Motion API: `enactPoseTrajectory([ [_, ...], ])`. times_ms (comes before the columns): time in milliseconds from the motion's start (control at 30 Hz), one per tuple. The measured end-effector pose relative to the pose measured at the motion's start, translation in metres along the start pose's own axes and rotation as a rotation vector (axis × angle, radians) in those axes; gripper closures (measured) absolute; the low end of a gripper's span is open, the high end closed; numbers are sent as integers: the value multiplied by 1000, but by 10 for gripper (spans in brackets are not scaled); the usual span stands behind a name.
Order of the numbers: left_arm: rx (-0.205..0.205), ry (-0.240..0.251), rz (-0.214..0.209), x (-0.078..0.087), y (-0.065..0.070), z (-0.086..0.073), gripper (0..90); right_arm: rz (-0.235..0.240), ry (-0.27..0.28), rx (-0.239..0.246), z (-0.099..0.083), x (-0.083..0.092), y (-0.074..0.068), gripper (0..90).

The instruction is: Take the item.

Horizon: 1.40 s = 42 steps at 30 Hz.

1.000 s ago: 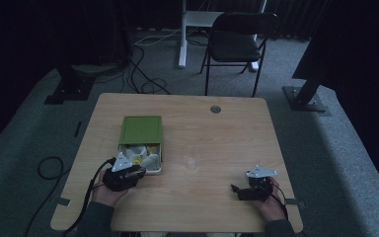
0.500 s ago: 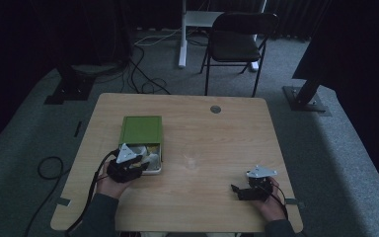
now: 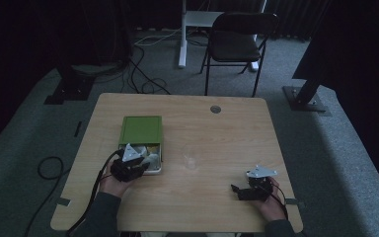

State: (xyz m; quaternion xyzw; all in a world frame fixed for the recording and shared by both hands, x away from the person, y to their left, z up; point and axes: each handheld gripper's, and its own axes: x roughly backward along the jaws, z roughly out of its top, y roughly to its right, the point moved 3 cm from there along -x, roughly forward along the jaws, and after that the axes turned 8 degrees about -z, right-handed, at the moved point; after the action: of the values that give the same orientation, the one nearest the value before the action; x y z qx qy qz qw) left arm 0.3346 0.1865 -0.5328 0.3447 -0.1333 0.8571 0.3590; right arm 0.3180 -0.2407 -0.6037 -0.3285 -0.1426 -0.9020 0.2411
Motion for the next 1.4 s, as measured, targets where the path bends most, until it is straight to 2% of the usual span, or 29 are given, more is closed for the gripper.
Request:
enactPoseTrajectory([
  [67, 0, 0, 0, 0, 0, 0, 736, 0, 0, 0, 0, 0, 0, 114],
  [100, -7, -7, -2, 0, 0, -1, 802, 0, 0, 0, 0, 0, 0, 114],
  [167, -12, -2, -3, 1, 0, -1, 847, 0, 0, 0, 0, 0, 0, 114],
  [267, -15, 15, -1, 6, 1, 0, 881, 0, 1, 0, 0, 0, 0, 114],
  [667, -34, 92, 9, 33, 4, 7, 890, 0, 0, 0, 0, 0, 0, 114],
  [867, -45, 105, 8, 39, 7, 9, 891, 0, 0, 0, 0, 0, 0, 114],
  [1400, -91, 147, -29, 65, 20, 25, 892, 0, 0, 0, 0, 0, 0, 114],
])
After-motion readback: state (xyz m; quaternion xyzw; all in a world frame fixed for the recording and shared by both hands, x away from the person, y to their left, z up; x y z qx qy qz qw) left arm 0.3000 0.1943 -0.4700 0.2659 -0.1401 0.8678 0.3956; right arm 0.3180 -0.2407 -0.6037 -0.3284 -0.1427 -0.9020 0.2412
